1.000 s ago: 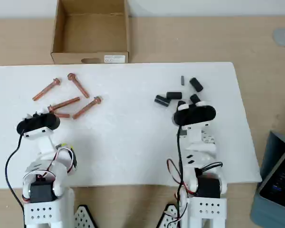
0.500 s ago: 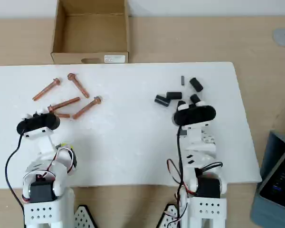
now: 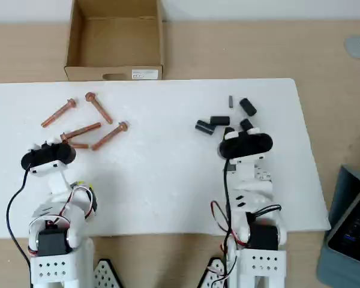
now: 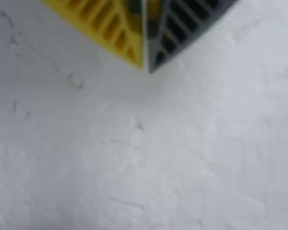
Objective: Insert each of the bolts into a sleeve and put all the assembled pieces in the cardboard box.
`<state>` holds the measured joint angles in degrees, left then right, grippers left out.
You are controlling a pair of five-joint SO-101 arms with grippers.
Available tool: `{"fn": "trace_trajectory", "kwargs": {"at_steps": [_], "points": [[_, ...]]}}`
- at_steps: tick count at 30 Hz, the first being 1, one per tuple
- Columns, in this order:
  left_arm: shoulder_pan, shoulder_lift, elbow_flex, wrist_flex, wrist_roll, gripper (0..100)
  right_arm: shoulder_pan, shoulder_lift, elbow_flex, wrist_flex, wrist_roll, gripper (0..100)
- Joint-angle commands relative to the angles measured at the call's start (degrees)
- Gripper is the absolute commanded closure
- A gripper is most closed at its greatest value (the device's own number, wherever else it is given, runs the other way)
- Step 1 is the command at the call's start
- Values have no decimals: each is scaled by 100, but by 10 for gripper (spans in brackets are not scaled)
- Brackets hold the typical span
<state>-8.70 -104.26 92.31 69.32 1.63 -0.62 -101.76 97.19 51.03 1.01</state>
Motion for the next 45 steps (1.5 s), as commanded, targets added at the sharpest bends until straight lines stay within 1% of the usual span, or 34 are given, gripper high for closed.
{"fn": "trace_trajectory", "kwargs": {"at_steps": [1,13,16,25,28,32,35,39,45], "points": [[18,-31,-18,-79,-35,998,13,-119,-4,18,-35,988],[18,-31,-53,-97,-44,998,-4,-127,-22,-18,-44,988],[-9,-13,-79,-264,-18,997,-4,-127,-418,176,-44,988],[18,4,-958,-149,-9,998,-31,31,-1815,1020,-18,988],[18,13,-1310,97,-18,998,-22,593,-2396,1169,-26,989],[18,75,-1785,580,-26,998,-13,1868,-3371,1284,-53,989],[9,409,-2084,633,-9,998,-13,2905,-4251,1398,-53,989],[9,1341,-2620,624,0,998,-13,4233,-5411,1662,-53,989],[-18,3248,-3771,642,-35,998,-4,5921,-6791,1969,-53,989]]}}
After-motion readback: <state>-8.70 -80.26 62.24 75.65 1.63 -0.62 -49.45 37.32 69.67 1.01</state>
